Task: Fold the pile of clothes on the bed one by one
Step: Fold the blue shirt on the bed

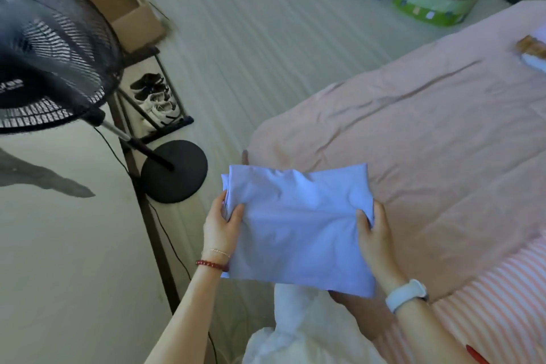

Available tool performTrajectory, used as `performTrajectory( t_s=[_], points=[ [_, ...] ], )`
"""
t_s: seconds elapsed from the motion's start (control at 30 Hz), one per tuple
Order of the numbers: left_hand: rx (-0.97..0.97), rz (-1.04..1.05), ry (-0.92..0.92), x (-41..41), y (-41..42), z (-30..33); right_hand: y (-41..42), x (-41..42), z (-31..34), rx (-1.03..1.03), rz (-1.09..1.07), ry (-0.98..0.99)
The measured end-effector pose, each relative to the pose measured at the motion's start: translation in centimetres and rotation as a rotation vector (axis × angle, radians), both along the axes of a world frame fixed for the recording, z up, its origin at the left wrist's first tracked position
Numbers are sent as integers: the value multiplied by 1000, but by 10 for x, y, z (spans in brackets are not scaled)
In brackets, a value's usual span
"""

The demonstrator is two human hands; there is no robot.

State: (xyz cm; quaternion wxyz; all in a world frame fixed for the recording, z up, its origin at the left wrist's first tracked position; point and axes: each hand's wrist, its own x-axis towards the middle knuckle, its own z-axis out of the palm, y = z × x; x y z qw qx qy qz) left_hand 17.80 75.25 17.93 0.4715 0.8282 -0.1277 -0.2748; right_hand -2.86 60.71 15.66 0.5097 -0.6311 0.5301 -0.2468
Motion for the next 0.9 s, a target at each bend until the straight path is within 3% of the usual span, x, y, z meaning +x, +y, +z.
performTrajectory(
  t_s=[0.67,0.9],
  points=[
    [-16,-110,-131,356,-289,43,-253,353,39,-69,-89,-39],
    [-35,-309,-142,443,-434,48,-343,438,43,-124,-319,-61]
  ],
)
